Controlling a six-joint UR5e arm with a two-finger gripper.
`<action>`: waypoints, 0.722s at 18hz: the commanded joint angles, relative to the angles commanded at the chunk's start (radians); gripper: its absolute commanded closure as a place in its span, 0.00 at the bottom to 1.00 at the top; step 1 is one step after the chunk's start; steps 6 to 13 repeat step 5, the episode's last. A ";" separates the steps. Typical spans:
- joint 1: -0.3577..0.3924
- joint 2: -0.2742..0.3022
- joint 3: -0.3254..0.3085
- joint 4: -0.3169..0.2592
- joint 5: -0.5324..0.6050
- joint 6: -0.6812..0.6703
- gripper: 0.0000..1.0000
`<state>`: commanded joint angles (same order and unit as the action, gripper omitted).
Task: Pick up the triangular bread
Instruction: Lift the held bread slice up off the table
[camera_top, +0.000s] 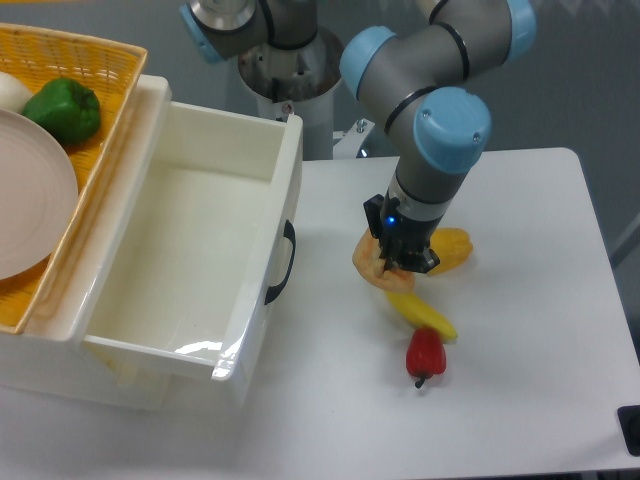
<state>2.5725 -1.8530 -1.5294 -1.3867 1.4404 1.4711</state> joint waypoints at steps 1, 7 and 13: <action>0.000 0.003 0.000 0.000 -0.002 0.000 0.91; 0.002 0.008 0.000 0.000 -0.003 0.000 0.91; 0.002 0.008 0.000 0.000 -0.003 0.000 0.91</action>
